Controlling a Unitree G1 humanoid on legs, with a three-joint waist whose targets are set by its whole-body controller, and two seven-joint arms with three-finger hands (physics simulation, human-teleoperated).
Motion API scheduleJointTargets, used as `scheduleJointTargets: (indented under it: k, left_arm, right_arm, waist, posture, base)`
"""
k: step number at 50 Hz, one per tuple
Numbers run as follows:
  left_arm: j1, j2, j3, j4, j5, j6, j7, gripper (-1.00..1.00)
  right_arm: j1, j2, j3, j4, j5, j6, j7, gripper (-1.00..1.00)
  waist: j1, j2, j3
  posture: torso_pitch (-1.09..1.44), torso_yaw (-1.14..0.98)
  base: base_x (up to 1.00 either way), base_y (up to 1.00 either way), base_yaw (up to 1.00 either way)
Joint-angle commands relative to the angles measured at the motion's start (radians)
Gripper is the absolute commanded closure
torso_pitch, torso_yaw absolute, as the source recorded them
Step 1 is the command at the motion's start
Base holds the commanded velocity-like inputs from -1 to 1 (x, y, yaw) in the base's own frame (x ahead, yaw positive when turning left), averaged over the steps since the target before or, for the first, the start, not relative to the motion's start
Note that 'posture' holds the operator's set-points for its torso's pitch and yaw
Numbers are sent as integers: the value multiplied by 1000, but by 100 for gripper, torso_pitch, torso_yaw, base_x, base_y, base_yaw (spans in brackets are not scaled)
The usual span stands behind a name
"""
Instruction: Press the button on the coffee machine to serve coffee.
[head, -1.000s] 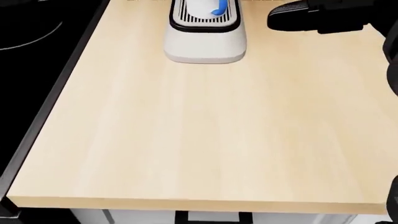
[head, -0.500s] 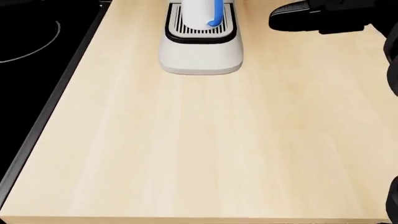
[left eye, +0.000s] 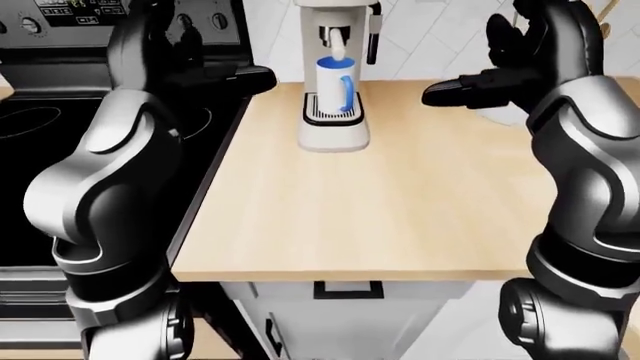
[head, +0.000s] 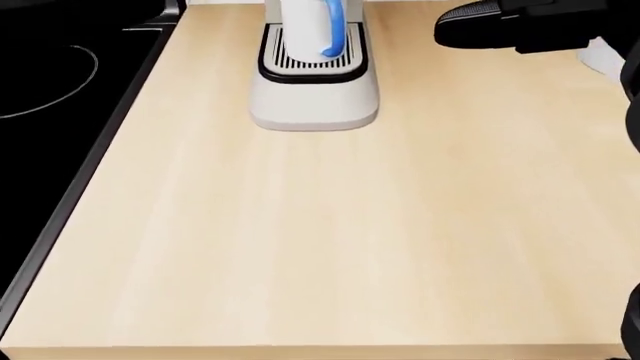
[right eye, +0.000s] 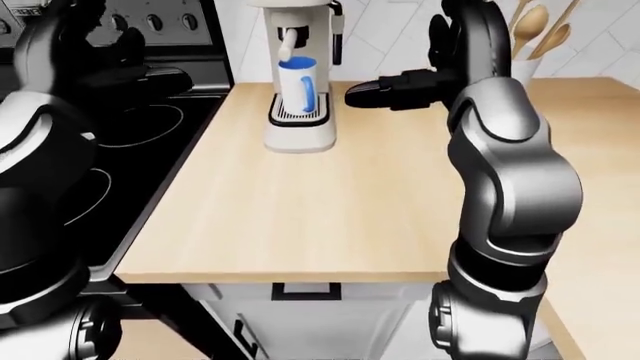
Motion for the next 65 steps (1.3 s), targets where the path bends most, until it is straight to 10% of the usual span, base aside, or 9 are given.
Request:
scheduleJointTargets:
  k: [1,9,17,29,53,54,59,62,65]
  left_arm:
    - [-28,15,17,-18,4,-25,1,-100]
    - [-28,15,18,-20,1,-22,3,-100]
    - [-31,16,18,-21,-1,-19,6,-100]
    - [-28,15,16,-16,2,-26,2,-100]
    - [-20,6,11,-14,17,-30,-8,-100]
    - [-20,6,12,-13,17,-30,-8,-100]
    - [-19,3,11,-14,20,-30,-9,-100]
    - [-24,6,16,-14,17,-26,-8,-100]
    - [-21,5,14,-17,16,-26,-6,-100]
  right_arm:
    - [-32,-6,0,-22,0,-29,1,-100]
    - [-34,-6,0,-25,-1,-27,1,-100]
    - [-38,-6,0,-27,-1,-22,1,-100]
    - [-31,-3,4,-16,-11,-36,6,-100]
    - [-28,-4,-3,-16,-6,-40,5,-100]
    - [-28,-5,-2,-16,-7,-42,5,-100]
    - [-28,-5,1,-20,-6,-44,8,-100]
    - [-29,-4,3,-21,-7,-41,9,-100]
    - [-26,-4,2,-17,-11,-40,8,-100]
  waist:
    - [6,-7,-24]
    - [4,12,-38]
    - [24,-99,-27]
    - [-9,7,-19]
    - [5,-34,-28]
    - [5,-32,-54]
    - [8,-6,4]
    - [-2,52,-21]
    - [-1,40,3]
  posture:
    - [0,0]
    - [0,0]
    - [0,0]
    - [0,0]
    - [0,0]
    - [0,0]
    - [0,0]
    - [0,0]
    - [0,0]
  base:
    - [14,0,0]
    - [13,0,0]
    - [23,0,0]
    - [12,0,0]
    - [0,0,0]
    - [15,0,0]
    - [45,0,0]
    - [56,0,0]
    - [54,0,0]
